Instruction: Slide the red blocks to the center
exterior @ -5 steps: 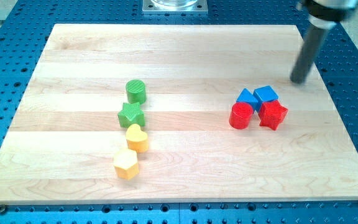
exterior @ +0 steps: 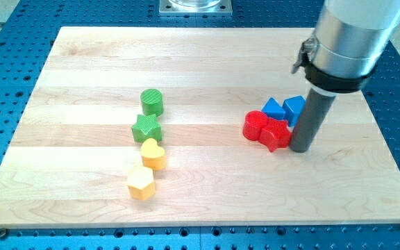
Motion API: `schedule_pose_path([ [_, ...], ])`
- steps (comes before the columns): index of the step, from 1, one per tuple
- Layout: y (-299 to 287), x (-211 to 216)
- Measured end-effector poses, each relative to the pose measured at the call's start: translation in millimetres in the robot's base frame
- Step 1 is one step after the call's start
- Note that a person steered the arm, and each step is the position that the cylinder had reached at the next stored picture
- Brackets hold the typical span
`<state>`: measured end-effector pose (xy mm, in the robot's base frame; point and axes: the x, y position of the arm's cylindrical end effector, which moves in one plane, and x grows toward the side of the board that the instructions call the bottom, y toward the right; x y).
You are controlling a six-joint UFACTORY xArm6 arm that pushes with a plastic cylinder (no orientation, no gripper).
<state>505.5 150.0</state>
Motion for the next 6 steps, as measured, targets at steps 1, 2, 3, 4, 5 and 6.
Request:
schedule_pose_path([
  [1,-33.3,-7.6],
  [2,-48.3,-35.9],
  [3,-39.7,-4.5],
  [4,-54.7,-0.1],
  [5,-88.4,-27.5],
  [6,-119.4,-58.7],
])
